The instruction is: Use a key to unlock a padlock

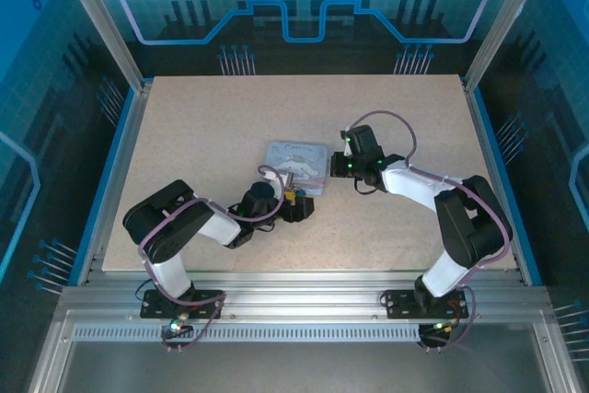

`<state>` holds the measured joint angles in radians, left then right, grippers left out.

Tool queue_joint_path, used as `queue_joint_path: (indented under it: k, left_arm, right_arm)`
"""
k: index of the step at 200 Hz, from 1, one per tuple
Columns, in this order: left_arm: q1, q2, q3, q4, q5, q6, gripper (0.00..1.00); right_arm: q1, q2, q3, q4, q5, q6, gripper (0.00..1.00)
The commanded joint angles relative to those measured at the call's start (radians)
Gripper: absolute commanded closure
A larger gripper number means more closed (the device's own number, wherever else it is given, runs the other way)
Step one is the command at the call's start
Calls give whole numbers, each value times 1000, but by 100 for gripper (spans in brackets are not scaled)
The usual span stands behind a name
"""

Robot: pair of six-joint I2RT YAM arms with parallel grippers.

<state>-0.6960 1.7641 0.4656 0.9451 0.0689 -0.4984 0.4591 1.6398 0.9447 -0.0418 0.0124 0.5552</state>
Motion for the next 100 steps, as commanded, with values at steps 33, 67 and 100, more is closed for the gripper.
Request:
queue_joint_path:
  k: [33, 67, 100]
  left_arm:
    - [8, 32, 30, 80, 65, -15, 24]
    - [36, 83, 25, 180, 85, -75, 26]
    - [38, 144, 49, 241, 121, -110, 26]
  right_arm:
    - [22, 27, 46, -9, -2, -20, 100]
    - [32, 22, 45, -17, 8, -22, 100]
    - [32, 27, 48, -20, 5, -23, 100]
